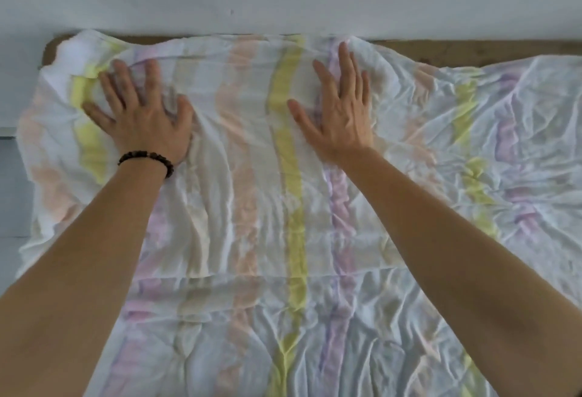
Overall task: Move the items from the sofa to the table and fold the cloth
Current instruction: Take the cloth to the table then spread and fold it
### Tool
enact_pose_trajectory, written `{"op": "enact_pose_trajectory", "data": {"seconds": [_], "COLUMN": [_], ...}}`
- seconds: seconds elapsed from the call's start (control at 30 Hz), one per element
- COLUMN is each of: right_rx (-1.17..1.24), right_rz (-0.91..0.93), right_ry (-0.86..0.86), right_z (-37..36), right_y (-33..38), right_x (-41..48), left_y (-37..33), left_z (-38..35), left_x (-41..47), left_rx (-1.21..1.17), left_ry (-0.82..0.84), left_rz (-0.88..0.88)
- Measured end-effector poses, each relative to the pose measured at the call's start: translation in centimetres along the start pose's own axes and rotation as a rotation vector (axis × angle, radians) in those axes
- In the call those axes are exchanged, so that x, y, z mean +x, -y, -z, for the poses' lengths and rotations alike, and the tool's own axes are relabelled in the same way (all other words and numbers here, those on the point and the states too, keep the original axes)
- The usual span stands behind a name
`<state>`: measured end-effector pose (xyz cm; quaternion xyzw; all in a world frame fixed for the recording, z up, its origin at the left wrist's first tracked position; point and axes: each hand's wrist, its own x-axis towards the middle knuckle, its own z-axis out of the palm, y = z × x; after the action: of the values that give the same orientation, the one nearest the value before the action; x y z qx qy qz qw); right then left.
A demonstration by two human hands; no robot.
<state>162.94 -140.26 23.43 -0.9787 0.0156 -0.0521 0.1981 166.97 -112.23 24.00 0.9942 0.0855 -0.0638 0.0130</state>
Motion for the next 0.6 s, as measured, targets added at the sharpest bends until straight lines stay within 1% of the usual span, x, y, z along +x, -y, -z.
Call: {"op": "enact_pose_trajectory", "data": {"seconds": [0.07, 0.13, 0.2, 0.23, 0.27, 0.3, 0.37, 0.4, 0.43, 0.5, 0.6], "right_rx": [0.112, 0.158, 0.11, 0.066, 0.018, -0.027, -0.119, -0.169, -0.216, -0.265, -0.276], "right_rz": [-0.025, -0.055, -0.095, -0.132, -0.192, -0.276, -0.409, -0.414, -0.391, -0.35, -0.323], "right_ry": [-0.083, -0.231, -0.355, -0.392, -0.385, -0.311, -0.03, 0.102, 0.195, 0.277, 0.3], "right_z": [0.8, 2.6, 4.9, 6.3, 7.6, 8.7, 10.3, 10.8, 11.1, 11.8, 12.2], "right_y": [-0.9, -3.3, -7.2, -9.5, -11.8, -14.0, -17.9, -19.5, -21.1, -23.9, -26.1], "right_x": [-0.7, -1.7, -2.8, -3.2, -3.7, -4.2, -5.2, -5.5, -5.5, -4.4, -2.0], "left_y": [-1.3, -4.4, -9.4, -12.4, -15.6, -18.8, -24.5, -26.7, -28.4, -30.2, -30.5], "left_z": [0.6, 1.3, 1.6, 1.5, 1.4, 1.1, 0.4, -0.1, -0.6, -1.7, -2.7], "left_x": [-1.1, -2.8, -5.1, -6.4, -7.7, -8.9, -11.0, -11.5, -11.7, -11.4, -11.1], "left_rx": [-0.047, -0.111, -0.164, -0.192, -0.216, -0.228, -0.173, -0.129, -0.096, -0.059, -0.02], "left_ry": [-0.086, -0.173, -0.21, -0.191, -0.15, -0.09, 0.05, 0.108, 0.153, 0.167, 0.068], "left_rz": [0.021, -0.019, -0.15, -0.23, -0.309, -0.38, -0.477, -0.491, -0.479, -0.435, -0.444]}}
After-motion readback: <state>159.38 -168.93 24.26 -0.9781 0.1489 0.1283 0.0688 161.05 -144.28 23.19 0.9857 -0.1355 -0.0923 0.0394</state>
